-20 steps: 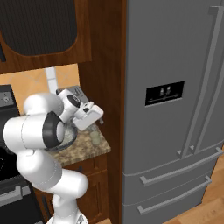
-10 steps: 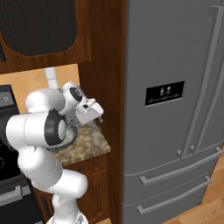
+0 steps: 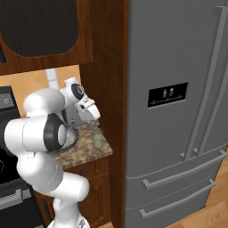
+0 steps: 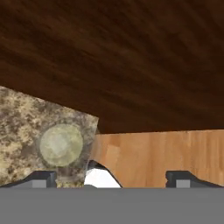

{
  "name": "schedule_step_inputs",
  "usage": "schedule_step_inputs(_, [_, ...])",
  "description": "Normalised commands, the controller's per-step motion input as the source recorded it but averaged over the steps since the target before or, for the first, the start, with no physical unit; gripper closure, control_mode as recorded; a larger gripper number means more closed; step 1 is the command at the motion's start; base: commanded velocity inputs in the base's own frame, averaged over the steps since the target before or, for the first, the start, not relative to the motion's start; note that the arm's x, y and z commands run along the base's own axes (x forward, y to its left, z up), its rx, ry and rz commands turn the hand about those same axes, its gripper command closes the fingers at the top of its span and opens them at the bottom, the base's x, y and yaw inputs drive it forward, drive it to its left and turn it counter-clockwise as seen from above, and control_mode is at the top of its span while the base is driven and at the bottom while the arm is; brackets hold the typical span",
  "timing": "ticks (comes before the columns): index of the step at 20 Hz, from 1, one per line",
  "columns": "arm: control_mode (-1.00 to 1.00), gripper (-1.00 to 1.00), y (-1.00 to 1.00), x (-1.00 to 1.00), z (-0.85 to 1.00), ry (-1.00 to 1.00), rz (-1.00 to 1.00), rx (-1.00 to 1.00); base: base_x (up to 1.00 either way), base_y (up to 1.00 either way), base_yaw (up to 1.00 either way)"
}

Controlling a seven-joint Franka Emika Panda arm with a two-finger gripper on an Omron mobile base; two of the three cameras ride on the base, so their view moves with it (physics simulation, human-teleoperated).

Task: Grab a lemon wedge from the fridge and one ice cube from the ice bowl, and put them in the glass of lemonade.

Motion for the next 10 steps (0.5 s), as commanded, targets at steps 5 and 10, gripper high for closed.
schedule_step_inputs(5, [-1.0,-1.0,0.6,-0.99,-0.06,-0.52,-0.08,0.03,0.0,0.0,0.0])
schedule_step_inputs(10, [-1.0,-1.0,-0.05,-0.97,-0.04,-0.43,0.19,0.14,0.0,0.0,0.0])
